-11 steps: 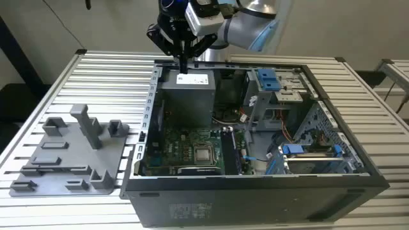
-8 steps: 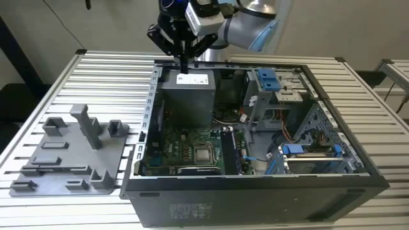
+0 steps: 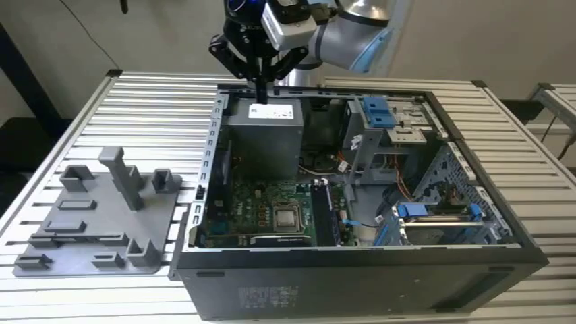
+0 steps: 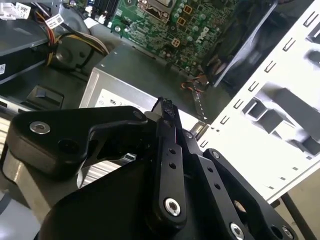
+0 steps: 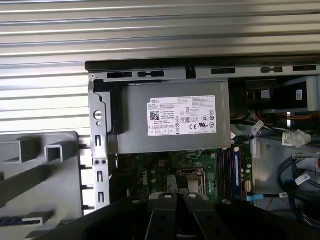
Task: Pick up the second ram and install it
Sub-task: 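Reach for the second ram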
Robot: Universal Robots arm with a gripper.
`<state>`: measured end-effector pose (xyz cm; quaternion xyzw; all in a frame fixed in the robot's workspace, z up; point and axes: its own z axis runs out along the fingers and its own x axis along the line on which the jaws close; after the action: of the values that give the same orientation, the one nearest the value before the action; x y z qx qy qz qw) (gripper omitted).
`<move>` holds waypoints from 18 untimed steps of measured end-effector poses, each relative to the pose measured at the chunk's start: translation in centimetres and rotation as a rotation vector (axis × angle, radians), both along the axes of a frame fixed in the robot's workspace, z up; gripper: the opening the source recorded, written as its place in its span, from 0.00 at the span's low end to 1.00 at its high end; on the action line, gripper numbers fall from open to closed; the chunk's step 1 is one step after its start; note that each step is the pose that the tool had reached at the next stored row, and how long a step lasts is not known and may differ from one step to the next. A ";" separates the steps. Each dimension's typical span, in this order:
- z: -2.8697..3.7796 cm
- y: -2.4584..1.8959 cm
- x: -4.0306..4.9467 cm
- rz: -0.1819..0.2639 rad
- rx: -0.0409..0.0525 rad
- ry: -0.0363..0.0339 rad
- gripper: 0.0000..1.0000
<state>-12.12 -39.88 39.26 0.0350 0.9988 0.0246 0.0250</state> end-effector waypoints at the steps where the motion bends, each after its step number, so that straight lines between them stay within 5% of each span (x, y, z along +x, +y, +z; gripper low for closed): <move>1: 0.00 0.00 0.00 0.000 0.0000 -0.0024 0.11; 9: 0.00 0.00 0.00 0.000 -0.0001 -0.0220 0.11; 18: -0.03 0.00 -0.30 0.000 0.0000 -0.0222 0.11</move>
<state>-12.42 -39.88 39.23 0.0348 0.9984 0.0249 0.0361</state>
